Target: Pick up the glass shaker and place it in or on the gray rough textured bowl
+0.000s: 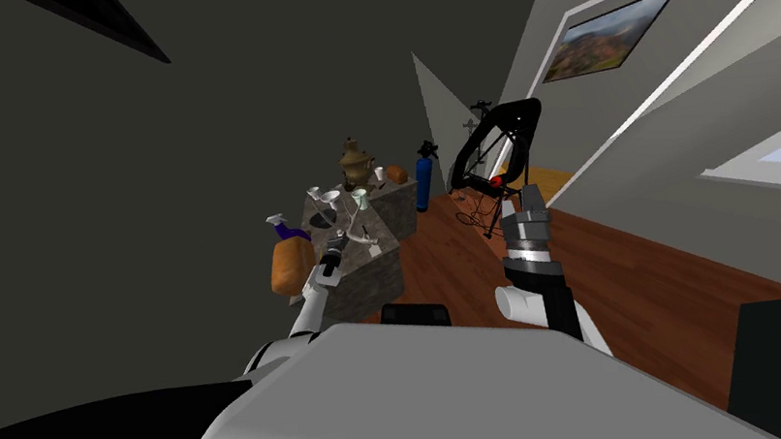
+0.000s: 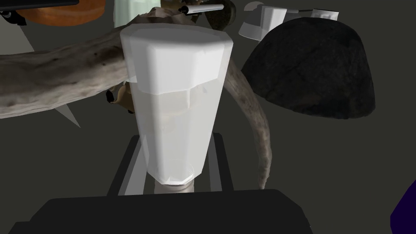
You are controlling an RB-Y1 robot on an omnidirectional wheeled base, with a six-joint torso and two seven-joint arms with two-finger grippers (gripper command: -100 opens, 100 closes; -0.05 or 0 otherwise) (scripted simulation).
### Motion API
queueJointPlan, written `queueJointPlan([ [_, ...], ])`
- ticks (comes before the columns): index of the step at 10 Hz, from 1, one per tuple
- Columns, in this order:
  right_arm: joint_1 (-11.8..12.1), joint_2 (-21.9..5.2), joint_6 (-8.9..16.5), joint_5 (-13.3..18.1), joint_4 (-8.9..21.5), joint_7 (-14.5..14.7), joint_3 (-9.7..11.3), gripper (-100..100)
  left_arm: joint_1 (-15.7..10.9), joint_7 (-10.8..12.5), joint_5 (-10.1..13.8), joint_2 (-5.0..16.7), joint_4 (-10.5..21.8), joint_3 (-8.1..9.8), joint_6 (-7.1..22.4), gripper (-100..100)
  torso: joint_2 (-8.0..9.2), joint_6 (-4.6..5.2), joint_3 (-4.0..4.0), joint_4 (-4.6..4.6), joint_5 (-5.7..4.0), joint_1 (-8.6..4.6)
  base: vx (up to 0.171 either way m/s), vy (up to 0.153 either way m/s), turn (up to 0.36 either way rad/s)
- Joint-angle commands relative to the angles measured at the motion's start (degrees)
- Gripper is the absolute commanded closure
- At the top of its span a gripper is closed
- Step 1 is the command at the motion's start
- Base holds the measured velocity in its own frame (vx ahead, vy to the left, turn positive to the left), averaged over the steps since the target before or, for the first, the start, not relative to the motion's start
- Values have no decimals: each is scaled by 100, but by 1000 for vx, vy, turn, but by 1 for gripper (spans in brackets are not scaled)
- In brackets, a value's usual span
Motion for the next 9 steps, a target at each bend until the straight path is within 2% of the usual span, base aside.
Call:
queueJointPlan([
  [1,0,0,0,0,0,0,0,0,123,59,2,30,-157,-104,-2,100,0,0,0,0,0,0,48,-22,194],
  [2,2,0,0,0,0,0,0,0,200,118,9,80,-233,-191,-35,100,-10,-11,-5,-2,-2,-6,87,-53,242],
  [3,2,0,0,0,0,0,0,0,353,235,23,181,-385,-366,-103,100,-22,-11,-12,-4,-4,-14,118,-69,299],
  [8,1,0,0,0,0,0,0,0,736,528,59,433,-767,-801,-271,100,-24,0,-13,-4,-4,-19,72,-58,178],
  [9,1,0,0,0,0,0,0,0,694,480,53,397,-727,-746,-244,100,-23,-1,-12,-3,-4,-19,28,-27,43],
])
